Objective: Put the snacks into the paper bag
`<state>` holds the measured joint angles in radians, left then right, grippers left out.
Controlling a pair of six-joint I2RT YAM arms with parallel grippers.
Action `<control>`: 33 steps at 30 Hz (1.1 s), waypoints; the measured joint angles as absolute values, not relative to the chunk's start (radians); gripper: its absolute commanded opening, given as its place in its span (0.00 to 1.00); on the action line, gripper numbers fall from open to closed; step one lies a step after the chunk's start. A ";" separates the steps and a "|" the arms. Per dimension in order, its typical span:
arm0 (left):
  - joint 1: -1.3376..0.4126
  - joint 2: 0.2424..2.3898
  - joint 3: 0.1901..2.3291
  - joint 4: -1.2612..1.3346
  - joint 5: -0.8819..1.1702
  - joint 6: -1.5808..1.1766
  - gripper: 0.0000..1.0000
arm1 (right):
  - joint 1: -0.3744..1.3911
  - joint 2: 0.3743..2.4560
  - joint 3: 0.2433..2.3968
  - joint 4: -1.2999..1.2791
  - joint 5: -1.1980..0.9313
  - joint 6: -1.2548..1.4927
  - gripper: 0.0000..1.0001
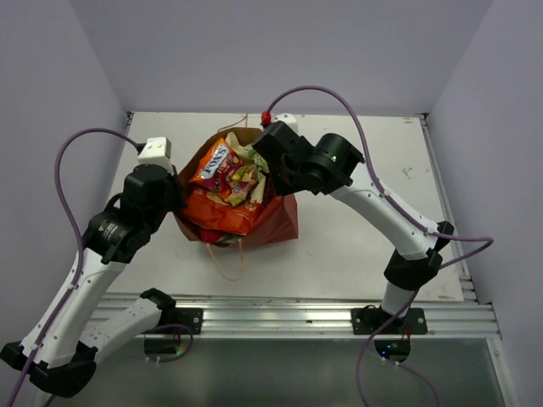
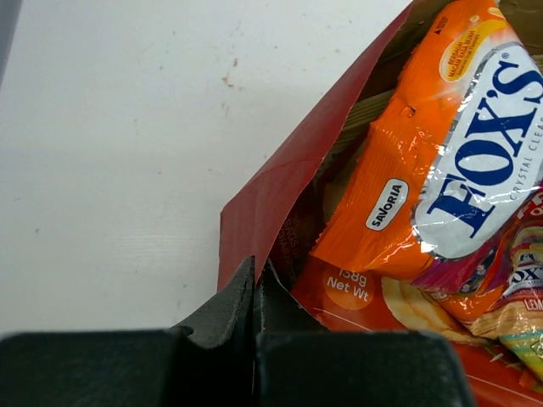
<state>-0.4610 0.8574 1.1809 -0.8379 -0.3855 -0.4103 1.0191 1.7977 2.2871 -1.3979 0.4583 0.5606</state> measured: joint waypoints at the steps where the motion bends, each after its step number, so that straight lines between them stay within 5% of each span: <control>1: -0.485 0.867 1.181 -0.834 -0.397 -0.422 0.00 | 1.009 1.784 2.265 -1.400 0.459 0.562 0.00; 12: -0.880 1.031 1.181 -0.811 -0.581 -0.564 0.00 | 0.815 1.568 1.994 -1.405 0.459 0.554 0.00; 28: -0.894 1.030 1.063 -0.713 -0.598 -0.592 0.00 | 0.781 1.482 1.671 -1.344 0.433 0.540 0.00; 30: -0.897 1.018 1.052 -0.698 -0.597 -0.591 0.06 | 0.778 1.462 1.643 -1.327 0.434 0.540 0.13; 33: -0.897 1.010 1.049 -0.679 -0.608 -0.580 0.35 | 0.776 1.422 1.620 -1.308 0.432 0.542 0.53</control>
<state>-0.8970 1.0096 1.0492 -0.6788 -0.6083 -0.5804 0.7765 1.4220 1.6199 -1.3075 0.4316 0.5415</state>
